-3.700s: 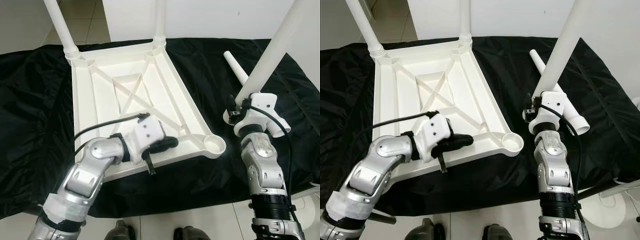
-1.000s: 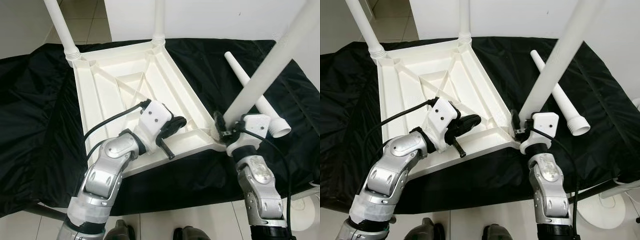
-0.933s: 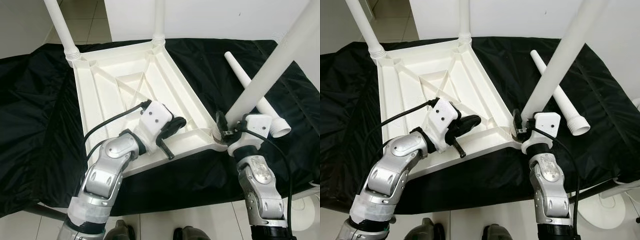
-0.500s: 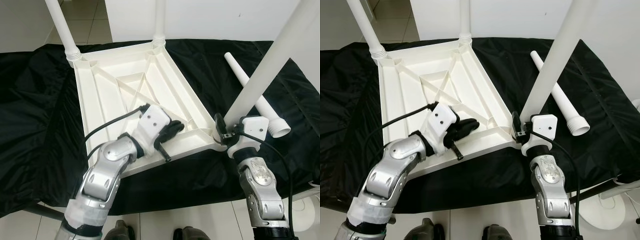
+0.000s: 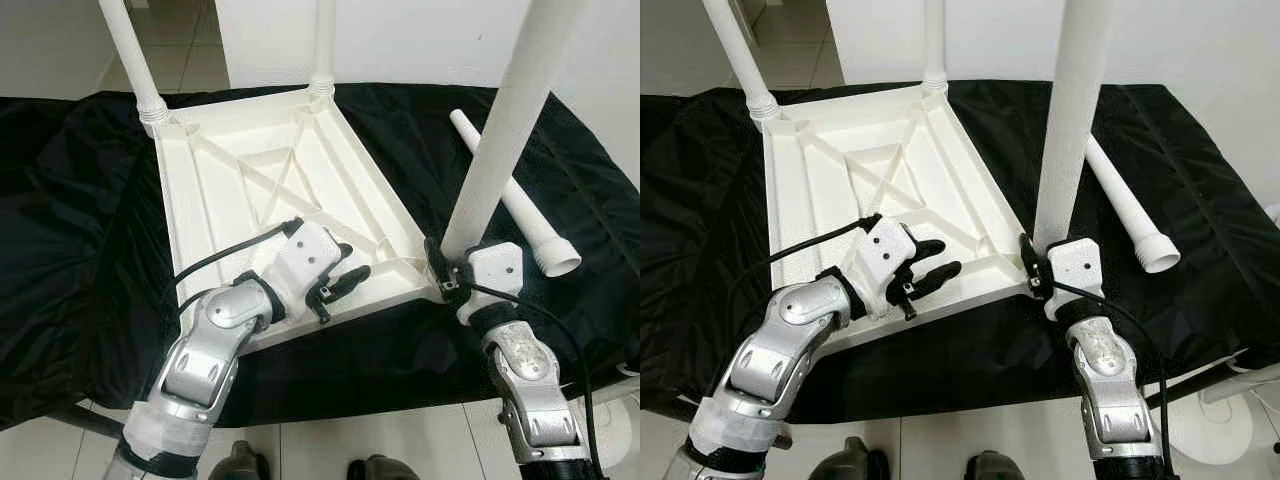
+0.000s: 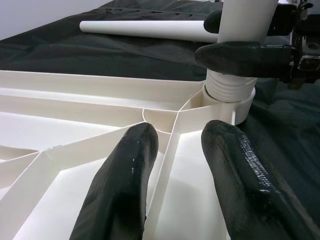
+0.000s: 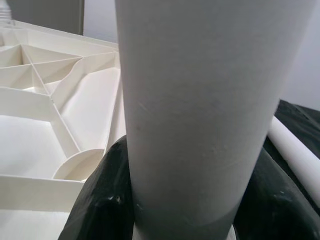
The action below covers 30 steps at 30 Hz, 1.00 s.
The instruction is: Building children table
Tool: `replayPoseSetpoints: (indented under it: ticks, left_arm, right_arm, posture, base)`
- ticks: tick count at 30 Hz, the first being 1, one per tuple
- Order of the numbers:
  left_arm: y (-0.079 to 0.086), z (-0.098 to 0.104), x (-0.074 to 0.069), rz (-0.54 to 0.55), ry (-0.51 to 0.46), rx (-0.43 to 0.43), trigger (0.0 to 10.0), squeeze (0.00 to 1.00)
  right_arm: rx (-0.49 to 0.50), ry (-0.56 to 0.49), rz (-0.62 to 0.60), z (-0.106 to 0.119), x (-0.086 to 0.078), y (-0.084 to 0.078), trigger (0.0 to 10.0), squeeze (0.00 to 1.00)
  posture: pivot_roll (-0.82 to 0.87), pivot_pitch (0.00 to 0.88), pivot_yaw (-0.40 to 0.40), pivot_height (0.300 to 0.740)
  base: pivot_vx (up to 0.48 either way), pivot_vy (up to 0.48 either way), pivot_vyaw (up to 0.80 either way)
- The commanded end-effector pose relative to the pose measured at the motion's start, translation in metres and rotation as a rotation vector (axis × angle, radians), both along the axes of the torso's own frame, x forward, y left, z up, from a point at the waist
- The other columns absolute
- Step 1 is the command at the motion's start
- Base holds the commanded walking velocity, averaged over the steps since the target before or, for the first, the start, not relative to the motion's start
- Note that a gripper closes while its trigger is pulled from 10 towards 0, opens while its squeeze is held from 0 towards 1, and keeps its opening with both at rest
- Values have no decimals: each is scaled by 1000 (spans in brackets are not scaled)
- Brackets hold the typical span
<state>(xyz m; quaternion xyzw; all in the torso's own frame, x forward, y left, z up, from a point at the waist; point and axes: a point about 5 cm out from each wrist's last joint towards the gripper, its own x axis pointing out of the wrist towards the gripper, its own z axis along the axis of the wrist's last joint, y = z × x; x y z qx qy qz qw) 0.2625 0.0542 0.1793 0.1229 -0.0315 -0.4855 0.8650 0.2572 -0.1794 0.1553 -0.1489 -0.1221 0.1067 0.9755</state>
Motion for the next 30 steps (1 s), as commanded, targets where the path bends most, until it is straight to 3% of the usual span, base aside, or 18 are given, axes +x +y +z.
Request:
replayPoseSetpoints:
  ticks: [1, 6, 17, 26, 30]
  left_arm:
    - [-1, 1, 1, 42, -18, 6, 10000, 0]
    - [-1, 2, 1, 45, -23, 8, 10000, 0]
    - [-2, 9, 4, 46, -57, 13, 10000, 0]
    - [0, 11, 6, 58, -69, 17, 10000, 0]
    - [1, 12, 6, 67, -77, 16, 10000, 0]
  right_arm:
    - [-14, 80, 15, -19, -3, 1, 10000, 0]
    - [9, 102, 15, -25, -2, -3, 10000, 0]
    - [173, 174, 1, -40, 15, -12, 10000, 0]
    - [178, 197, 47, -41, 19, -9, 10000, 0]
    - [279, 259, 58, -47, 19, -8, 10000, 0]
  posture:
    - [-97, 54, 18, 740]
    - [-95, 58, 21, 740]
    - [-89, 70, 31, 740]
    - [-85, 74, 29, 740]
    - [-83, 70, 24, 740]
  base:
    - [0, 0, 0]
    - [0, 0, 0]
    - [0, 0, 0]
    - [0, 0, 0]
    - [0, 0, 0]
